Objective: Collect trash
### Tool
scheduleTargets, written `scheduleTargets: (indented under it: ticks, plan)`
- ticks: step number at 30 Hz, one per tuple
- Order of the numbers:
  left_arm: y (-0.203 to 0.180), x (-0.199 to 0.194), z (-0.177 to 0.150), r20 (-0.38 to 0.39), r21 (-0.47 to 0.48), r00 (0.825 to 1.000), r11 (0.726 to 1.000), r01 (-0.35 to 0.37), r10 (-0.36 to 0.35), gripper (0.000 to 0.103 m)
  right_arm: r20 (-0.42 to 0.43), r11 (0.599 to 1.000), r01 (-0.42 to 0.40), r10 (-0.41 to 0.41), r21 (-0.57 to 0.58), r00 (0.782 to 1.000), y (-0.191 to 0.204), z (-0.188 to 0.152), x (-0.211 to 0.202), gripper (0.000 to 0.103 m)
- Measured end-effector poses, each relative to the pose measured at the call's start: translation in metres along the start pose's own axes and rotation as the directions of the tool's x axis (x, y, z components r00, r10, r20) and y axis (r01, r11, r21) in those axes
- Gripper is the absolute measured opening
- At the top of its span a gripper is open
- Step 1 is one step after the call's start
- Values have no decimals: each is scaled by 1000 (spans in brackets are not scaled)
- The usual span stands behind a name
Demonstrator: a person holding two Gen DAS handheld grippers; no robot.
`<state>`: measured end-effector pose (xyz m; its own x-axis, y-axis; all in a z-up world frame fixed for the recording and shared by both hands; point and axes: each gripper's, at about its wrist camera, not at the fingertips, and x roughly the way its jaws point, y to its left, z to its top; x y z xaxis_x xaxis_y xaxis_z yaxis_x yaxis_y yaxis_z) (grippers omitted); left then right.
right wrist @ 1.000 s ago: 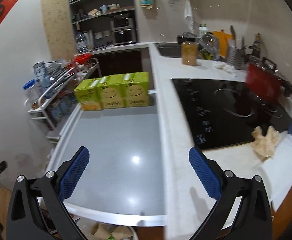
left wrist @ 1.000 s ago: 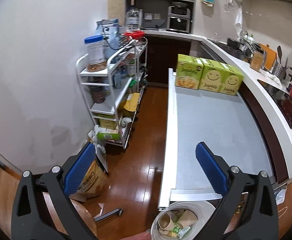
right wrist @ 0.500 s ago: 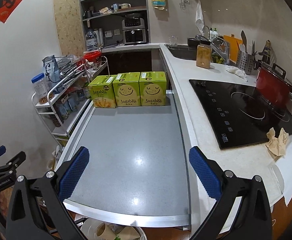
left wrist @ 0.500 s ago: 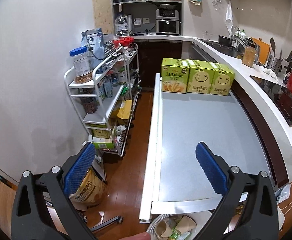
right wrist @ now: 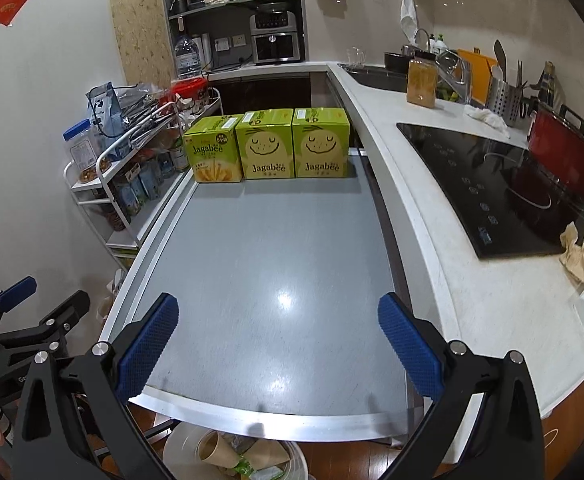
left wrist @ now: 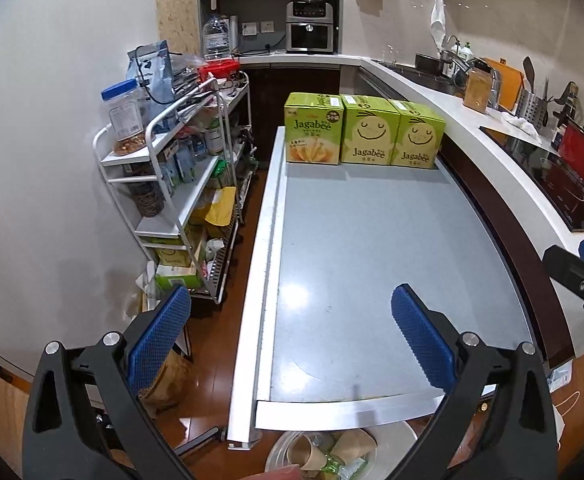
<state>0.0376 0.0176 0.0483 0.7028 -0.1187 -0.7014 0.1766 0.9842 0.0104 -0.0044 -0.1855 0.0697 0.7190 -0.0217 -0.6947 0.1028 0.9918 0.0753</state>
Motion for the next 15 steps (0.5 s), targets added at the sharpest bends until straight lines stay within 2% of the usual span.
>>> scheduleTargets:
  ticks: [9,15]
  plan:
    - [-2,7,1,-27,-10,999,999,37,-37,101,-12,1000,0,0,3,1000,2,-2,2,98]
    - [-3,11,2,-38,-6,999,1000,28,-29,101,-13,1000,-1,1,4,1000,2,-2,2,98]
